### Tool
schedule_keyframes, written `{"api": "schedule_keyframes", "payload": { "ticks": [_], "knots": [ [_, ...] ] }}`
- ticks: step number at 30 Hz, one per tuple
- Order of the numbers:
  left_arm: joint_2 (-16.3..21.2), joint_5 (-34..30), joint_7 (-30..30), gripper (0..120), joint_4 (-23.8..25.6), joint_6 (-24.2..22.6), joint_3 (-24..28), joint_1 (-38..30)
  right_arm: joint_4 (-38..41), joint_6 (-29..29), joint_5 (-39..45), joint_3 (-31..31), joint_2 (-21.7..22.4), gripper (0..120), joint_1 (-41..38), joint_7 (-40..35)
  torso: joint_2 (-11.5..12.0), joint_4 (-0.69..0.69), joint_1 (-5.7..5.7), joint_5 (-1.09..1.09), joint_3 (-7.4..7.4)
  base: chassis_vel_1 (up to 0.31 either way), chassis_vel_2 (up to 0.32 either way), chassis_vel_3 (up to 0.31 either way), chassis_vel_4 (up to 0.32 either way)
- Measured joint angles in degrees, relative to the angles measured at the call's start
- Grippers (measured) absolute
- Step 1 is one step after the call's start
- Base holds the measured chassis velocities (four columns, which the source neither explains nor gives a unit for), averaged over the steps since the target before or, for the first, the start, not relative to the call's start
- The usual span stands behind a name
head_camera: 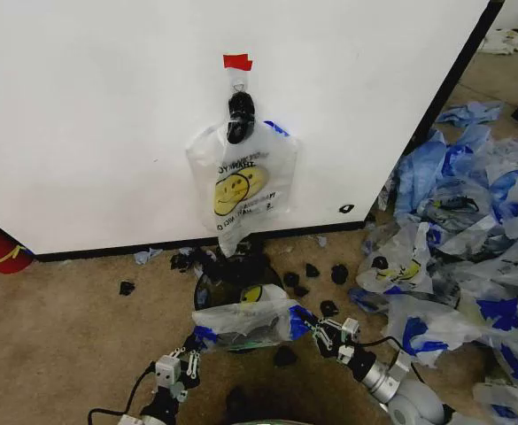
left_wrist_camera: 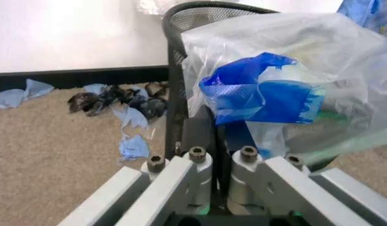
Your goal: Pick up the garbage bag from the wall and place it over the trash bin.
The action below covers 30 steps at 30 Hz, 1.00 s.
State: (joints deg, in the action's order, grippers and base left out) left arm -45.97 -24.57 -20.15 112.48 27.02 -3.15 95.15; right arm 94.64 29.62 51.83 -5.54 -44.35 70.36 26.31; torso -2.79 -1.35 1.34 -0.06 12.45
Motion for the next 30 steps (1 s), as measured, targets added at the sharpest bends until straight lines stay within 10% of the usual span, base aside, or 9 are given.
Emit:
{"api": "schedule_keyframes", "payload": {
  "ticks": [9, 30],
  "knots": [
    [-1.29, 2.08, -1.72, 32, -1.55, -0.56, -0.45, 0.4, -0.11, -0.01, -1.08, -0.19, -0.11, 0, -0.17, -0.89, 0.0, 0.0, 0.0, 0.0, 0.0, 0.0, 0.0, 0.0, 0.0],
    [-3.17, 1.73, -4.91, 47, -4.19, -1.09, 1.01, -2.11, -1.82, 0.46, -3.15, -0.25, -2.24, 0, -0.18, -2.37, 0.0, 0.0, 0.0, 0.0, 0.0, 0.0, 0.0, 0.0, 0.0]
  ]
}}
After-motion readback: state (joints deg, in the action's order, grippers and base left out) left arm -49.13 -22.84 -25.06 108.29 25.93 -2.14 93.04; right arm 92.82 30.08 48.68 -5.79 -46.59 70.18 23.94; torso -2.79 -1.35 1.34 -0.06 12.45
